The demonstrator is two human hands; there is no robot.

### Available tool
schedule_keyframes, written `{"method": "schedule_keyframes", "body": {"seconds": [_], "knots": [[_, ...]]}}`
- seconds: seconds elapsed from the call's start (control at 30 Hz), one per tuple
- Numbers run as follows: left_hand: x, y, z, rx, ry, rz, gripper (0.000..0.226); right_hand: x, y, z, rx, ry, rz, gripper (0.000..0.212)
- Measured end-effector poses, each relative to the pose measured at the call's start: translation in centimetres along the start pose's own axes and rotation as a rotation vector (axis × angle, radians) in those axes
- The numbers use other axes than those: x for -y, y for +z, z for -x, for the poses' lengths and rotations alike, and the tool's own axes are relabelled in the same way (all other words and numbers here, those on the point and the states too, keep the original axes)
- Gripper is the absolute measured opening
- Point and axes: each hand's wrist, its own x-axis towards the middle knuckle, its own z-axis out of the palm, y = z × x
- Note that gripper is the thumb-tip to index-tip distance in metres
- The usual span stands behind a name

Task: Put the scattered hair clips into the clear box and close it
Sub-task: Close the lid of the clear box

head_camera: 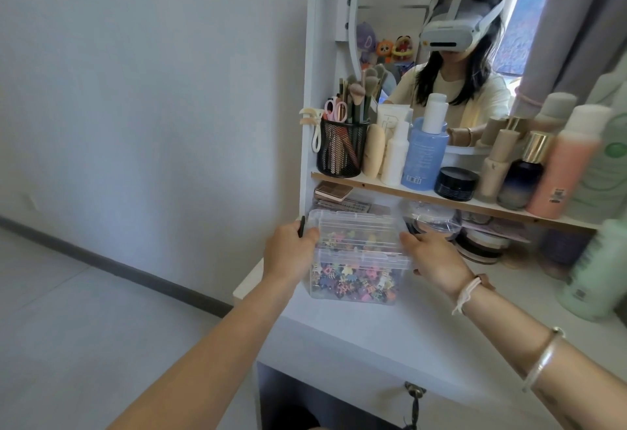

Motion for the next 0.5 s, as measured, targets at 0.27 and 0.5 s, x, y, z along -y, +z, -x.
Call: {"method": "schedule_keyframes", "body": {"seconds": [0.27, 0.5], "knots": [[-0.7, -0.1, -0.3, 0.01, 0.08, -0.14, 0.028, -0.2, 0.0, -0.2, -0.014, -0.025, 0.053, 0.04], [0.4, -0.5, -1.9, 0.064, 0.017, -0.019, 0.032, 0.4, 0.2, -0.1, 0.015, -0.064, 0.036, 0.051]]}}
